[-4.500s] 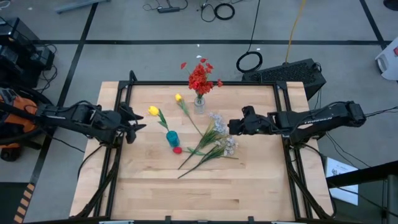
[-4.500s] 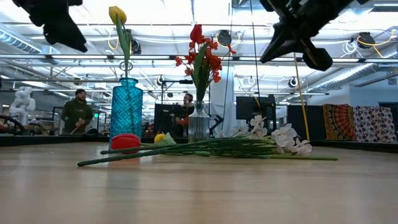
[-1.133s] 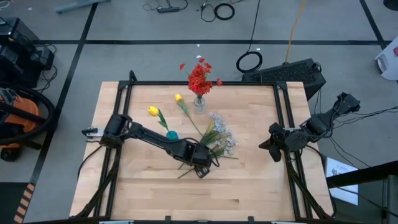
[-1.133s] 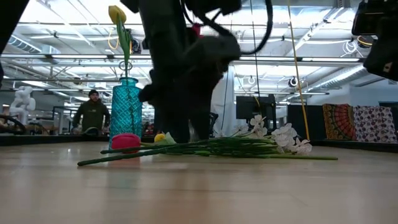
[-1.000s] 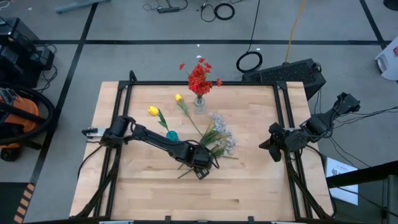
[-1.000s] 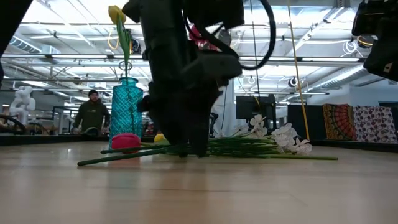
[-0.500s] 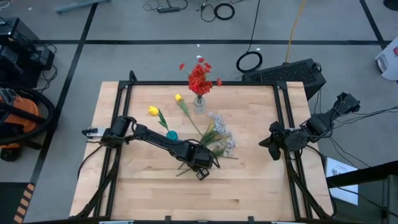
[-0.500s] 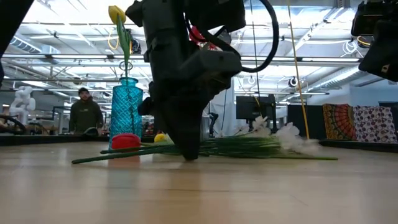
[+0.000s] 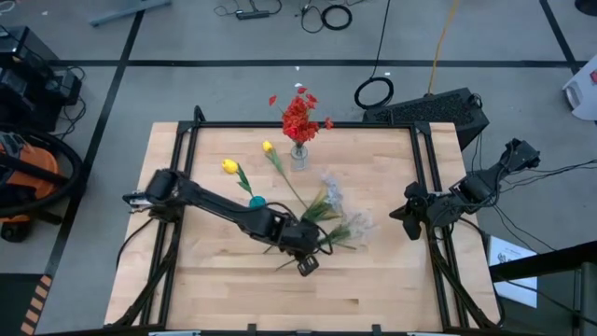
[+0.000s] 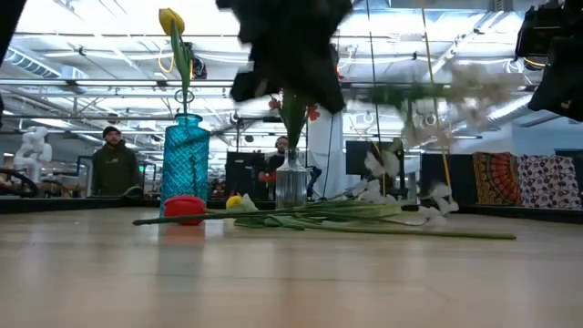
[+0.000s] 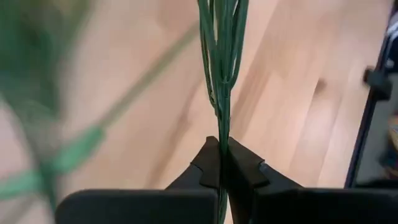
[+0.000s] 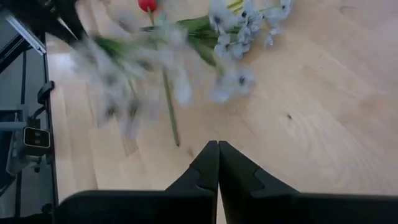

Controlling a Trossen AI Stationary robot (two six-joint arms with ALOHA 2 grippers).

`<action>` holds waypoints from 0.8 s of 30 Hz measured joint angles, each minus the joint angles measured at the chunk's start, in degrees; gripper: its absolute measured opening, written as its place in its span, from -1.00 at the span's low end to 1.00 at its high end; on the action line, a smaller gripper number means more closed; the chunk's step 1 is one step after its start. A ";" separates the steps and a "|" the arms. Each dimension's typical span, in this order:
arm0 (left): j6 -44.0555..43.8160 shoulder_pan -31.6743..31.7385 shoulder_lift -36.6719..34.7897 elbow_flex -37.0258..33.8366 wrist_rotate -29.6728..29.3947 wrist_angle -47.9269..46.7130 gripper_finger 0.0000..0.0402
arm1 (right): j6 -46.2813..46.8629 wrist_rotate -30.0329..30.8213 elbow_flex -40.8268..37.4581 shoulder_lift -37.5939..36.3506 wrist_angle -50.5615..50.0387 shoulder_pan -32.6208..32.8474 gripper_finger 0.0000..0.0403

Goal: Sort flowers into vase by color
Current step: Put the bottom white flowers into the blue vase

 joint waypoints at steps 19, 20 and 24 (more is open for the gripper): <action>22.50 -2.10 -25.98 -15.35 -24.42 24.77 -0.96 | 0.48 1.60 0.02 0.00 0.09 0.02 -1.00; 22.94 -2.26 -26.95 -17.73 -24.61 27.72 -0.96 | 0.54 1.99 0.02 0.00 0.09 0.02 -1.00; 25.46 -3.09 -30.86 -27.22 -25.13 40.80 -0.96 | 1.31 4.06 0.02 0.02 0.05 0.02 -1.00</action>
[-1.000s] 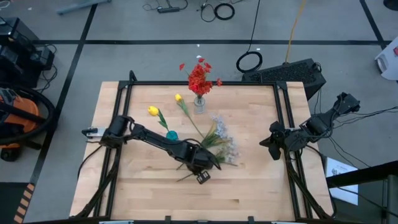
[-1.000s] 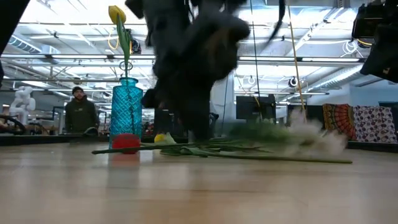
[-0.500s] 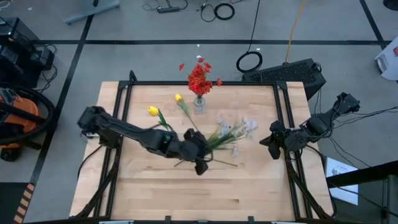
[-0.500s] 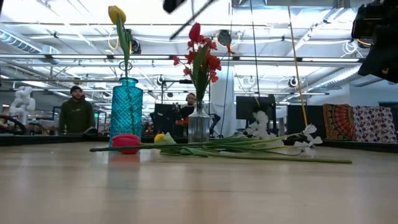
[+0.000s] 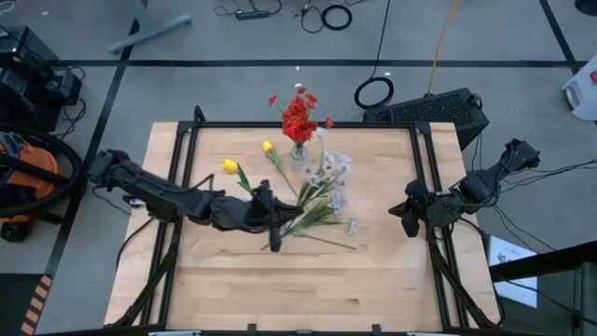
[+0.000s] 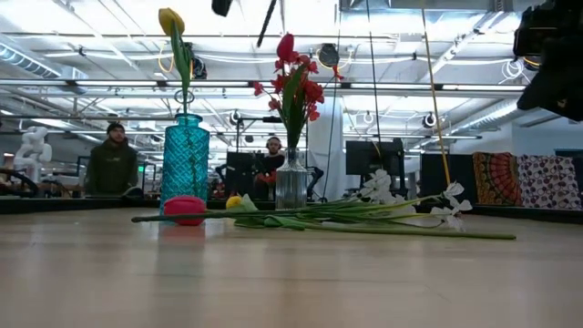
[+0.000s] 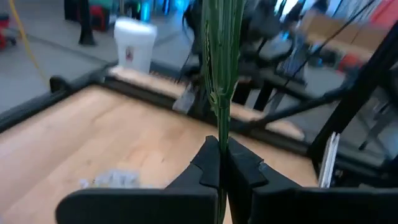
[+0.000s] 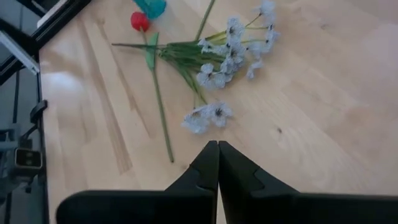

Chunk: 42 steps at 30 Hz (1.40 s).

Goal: Sort flowers into vase by color
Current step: Put the bottom white flowers into the blue vase

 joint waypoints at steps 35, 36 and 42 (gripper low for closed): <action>19.08 1.46 -31.01 -40.82 -0.35 27.58 -0.92 | 16.79 6.44 0.00 11.76 2.88 -0.09 -1.00; 19.42 1.74 -31.01 -40.90 0.22 27.21 -0.92 | 16.78 6.55 0.00 12.25 3.21 -0.09 -1.00; 21.93 3.32 -31.01 -40.92 1.33 26.82 -0.92 | 16.76 7.78 0.00 14.60 5.04 -0.10 -1.00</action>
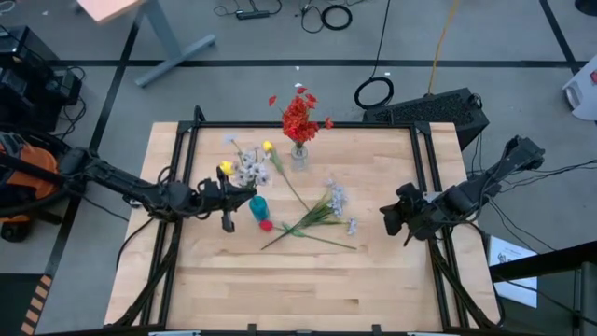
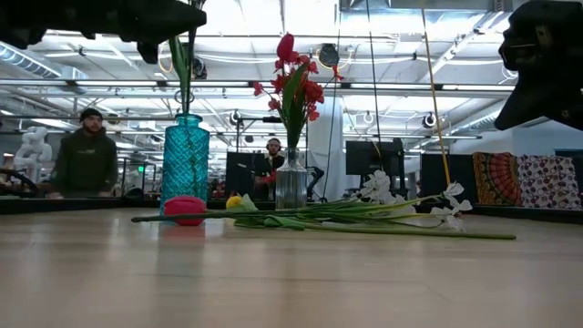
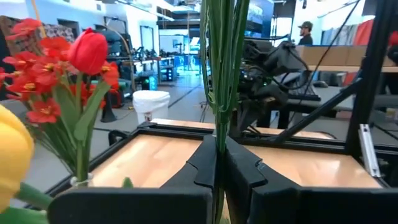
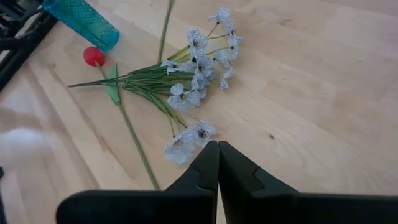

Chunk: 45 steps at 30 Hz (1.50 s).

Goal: Sort flowers into vase by color
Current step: Put the bottom white flowers into the blue vase

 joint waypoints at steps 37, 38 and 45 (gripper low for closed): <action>-0.59 0.59 0.04 0.07 0.19 -8.28 -0.91 | -0.02 -0.17 0.00 1.70 0.48 -0.03 -1.00; -0.62 0.59 0.07 0.07 0.17 -8.26 -0.91 | -0.02 -0.16 0.00 1.70 0.48 -0.04 -1.00; -3.54 0.59 0.07 0.07 0.17 -8.27 -0.77 | -0.02 -0.17 0.00 1.70 0.55 -0.05 -1.00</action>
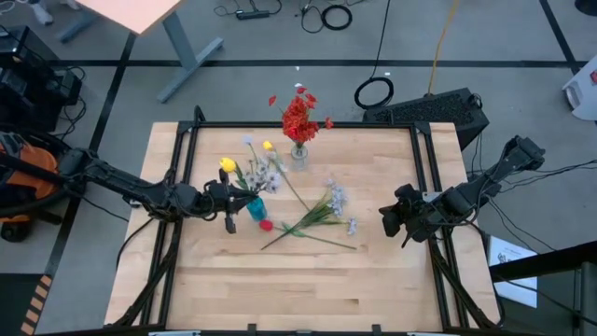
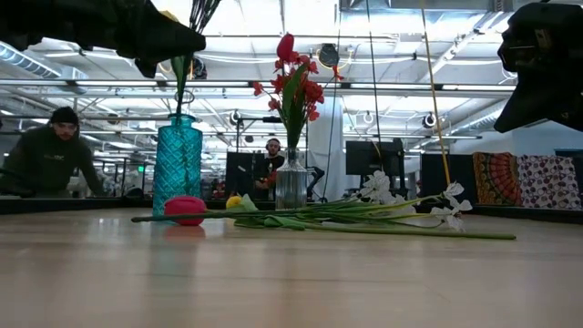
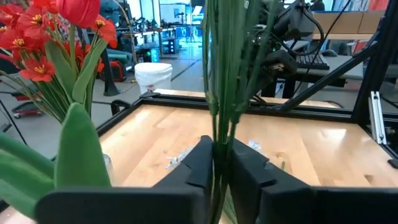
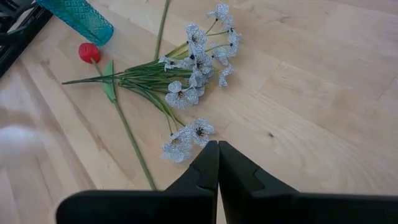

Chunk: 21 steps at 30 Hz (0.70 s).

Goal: Sort flowers into vase by color
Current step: Put the bottom white flowers into the blue vase

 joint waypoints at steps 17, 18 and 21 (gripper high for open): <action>-1.44 -0.13 -0.02 0.00 0.00 1.53 -0.38 | 0.00 0.02 0.00 -0.02 0.57 0.02 -1.00; -1.46 -0.13 -0.02 0.00 0.00 1.66 -0.38 | 0.00 0.00 0.00 -0.02 0.59 0.00 -1.00; -1.47 -0.17 -0.02 0.00 0.00 2.67 -0.38 | 0.00 0.02 0.00 -0.02 0.56 0.02 -1.00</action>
